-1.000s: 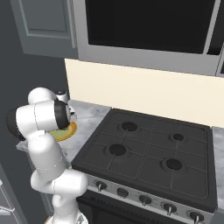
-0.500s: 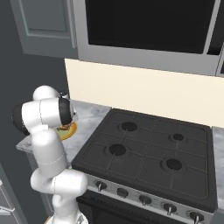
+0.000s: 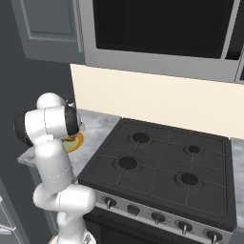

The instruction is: Pick chicken drumstick from the fridge and place it on the plate on the counter.

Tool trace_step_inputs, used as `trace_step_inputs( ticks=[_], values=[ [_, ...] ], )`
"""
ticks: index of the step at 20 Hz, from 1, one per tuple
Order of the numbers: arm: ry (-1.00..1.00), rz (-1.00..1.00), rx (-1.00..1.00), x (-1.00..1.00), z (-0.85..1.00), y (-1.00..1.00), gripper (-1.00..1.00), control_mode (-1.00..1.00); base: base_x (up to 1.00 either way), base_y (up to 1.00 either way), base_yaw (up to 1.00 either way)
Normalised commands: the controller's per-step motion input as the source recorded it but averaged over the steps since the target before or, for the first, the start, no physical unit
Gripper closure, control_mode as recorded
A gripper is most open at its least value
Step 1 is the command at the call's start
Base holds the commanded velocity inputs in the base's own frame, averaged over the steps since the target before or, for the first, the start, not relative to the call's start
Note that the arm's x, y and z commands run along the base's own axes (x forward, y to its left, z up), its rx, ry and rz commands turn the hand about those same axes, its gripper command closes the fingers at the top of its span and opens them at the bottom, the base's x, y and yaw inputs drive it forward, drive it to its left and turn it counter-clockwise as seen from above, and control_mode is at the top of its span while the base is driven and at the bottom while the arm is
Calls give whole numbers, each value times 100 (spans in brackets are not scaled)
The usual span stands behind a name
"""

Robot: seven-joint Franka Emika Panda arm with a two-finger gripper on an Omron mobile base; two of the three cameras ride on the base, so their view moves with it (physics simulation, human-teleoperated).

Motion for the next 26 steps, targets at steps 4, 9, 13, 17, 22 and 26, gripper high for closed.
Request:
trace_step_inputs(
  ticks=[4, 9, 13, 17, 22, 26],
  values=[
    [0, 0, 0, 0, 0, 0, -100, -100, 0, 0, 0],
    [0, 0, 0, 2, 0, 0, -100, -100, 0, 0, 0],
    [0, 0, 0, 4, 10, -1, -100, -100, 0, 0, 0],
    [0, 1, 2, 0, 31, -20, -100, -100, 0, 0, 0],
    [0, 0, 0, -9, 58, -13, -100, -100, 0, 0, 0],
    [0, -3, 0, -36, 67, -18, -100, -100, 0, 0, 0]
  ],
)
